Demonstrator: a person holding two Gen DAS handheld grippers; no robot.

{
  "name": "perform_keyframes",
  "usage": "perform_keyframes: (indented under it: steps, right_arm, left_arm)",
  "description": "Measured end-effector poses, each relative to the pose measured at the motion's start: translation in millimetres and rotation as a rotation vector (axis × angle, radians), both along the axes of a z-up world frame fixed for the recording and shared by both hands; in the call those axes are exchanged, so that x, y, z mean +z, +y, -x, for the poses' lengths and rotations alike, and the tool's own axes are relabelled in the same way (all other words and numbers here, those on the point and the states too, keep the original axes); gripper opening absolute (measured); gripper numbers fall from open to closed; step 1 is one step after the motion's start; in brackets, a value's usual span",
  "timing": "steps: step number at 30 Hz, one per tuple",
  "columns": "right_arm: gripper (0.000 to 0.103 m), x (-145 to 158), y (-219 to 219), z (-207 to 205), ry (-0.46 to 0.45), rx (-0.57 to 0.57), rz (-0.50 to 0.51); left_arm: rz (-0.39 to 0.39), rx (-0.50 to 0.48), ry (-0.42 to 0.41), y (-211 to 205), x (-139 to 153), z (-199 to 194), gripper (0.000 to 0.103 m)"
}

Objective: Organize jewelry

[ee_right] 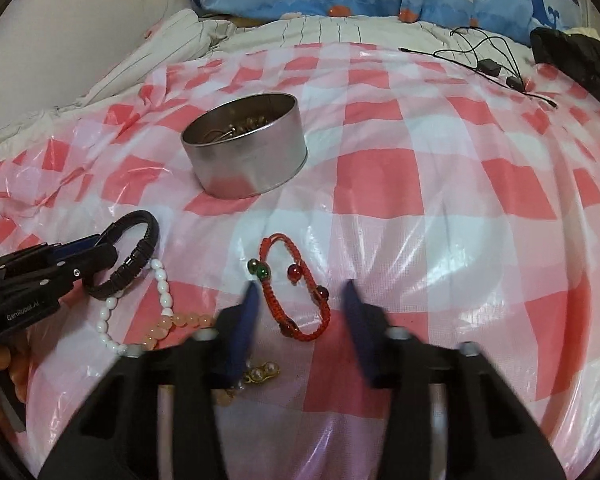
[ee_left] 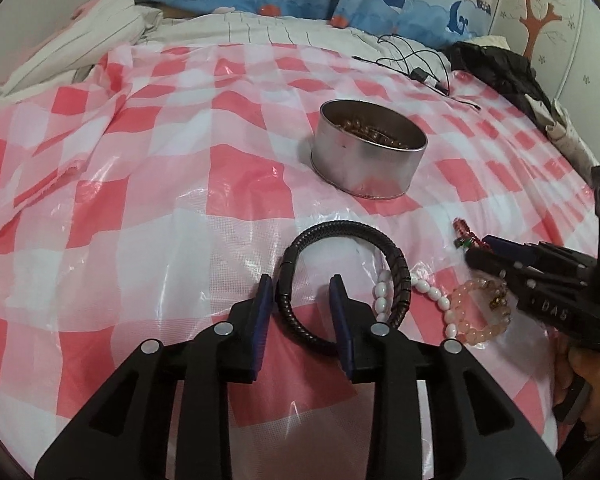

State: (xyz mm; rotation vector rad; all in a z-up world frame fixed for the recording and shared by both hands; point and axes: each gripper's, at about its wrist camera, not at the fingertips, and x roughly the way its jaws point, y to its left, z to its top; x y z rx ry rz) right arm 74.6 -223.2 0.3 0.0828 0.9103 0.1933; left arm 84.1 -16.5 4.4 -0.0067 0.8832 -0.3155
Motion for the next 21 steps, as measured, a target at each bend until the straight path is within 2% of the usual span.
perform_keyframes:
  steps: [1,3,4,8,11,21]
  right_arm:
    - [0.014,-0.3,-2.3,0.7,-0.002,-0.004,-0.012]
    - [0.011,0.2,-8.9,2.6,-0.009,-0.014,-0.054]
    - [0.011,1.0,-14.4,4.3,-0.017,-0.023,-0.087]
    - [0.011,6.8,-31.3,10.8,-0.064,-0.049,-0.195]
    - [0.011,5.9,-37.3,11.4,-0.07,-0.065,-0.228]
    - [0.011,-3.4,-36.3,2.8,-0.011,-0.077,-0.212]
  left_arm:
    - [0.0,0.0,-0.003,0.9,0.2,0.7,0.024]
    - [0.015,-0.002,-0.008,2.6,1.2,1.4,0.011]
    - [0.019,0.0,-0.011,3.6,1.5,1.5,0.009]
    - [0.041,0.017,-0.015,8.6,1.3,1.2,0.009]
    - [0.049,0.027,-0.013,10.7,-0.3,0.9,0.009]
    - [0.033,0.035,-0.007,11.7,-2.6,-0.7,0.01]
